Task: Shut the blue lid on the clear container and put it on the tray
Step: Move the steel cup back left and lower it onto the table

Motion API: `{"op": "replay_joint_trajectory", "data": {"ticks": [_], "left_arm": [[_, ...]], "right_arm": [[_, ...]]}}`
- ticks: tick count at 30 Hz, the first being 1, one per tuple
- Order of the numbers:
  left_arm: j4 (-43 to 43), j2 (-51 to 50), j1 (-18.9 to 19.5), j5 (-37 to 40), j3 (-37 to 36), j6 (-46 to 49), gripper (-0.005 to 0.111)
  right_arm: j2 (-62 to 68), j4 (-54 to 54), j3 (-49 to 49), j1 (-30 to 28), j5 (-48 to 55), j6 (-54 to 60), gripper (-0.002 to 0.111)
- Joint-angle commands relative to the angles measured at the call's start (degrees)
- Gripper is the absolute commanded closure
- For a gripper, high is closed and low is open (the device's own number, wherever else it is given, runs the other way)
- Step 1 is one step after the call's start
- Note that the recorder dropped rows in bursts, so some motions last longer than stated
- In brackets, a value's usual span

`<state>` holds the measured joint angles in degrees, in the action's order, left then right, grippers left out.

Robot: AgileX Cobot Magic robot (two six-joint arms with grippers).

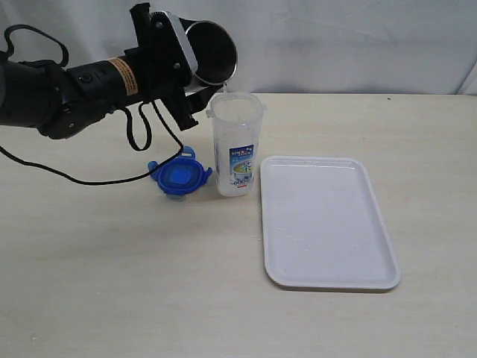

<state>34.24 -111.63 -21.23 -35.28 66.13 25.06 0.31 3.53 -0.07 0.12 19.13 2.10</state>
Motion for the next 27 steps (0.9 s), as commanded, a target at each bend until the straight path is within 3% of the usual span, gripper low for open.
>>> {"op": "replay_joint_trajectory", "data": {"ticks": [1, 7, 17, 27], "left_arm": [[-5.39, 1.05, -0.10, -2.31, 0.93, -5.73, 0.107], [-12.92, 1.05, 0.59, 0.88, 0.93, -13.38, 0.107], [-13.59, -0.63, 9.48, 0.47, 0.93, -38.29, 0.107], [-13.54, -7.32, 15.47, -10.68, 0.93, -41.19, 0.107]], "right_arm": [[-0.31, -0.10, 0.07, 0.04, 0.17, 0.02, 0.104], [-0.31, -0.10, 0.07, 0.04, 0.17, 0.02, 0.104], [-0.31, -0.10, 0.07, 0.04, 0.17, 0.02, 0.104], [-0.31, -0.10, 0.07, 0.04, 0.17, 0.02, 0.104]]}}
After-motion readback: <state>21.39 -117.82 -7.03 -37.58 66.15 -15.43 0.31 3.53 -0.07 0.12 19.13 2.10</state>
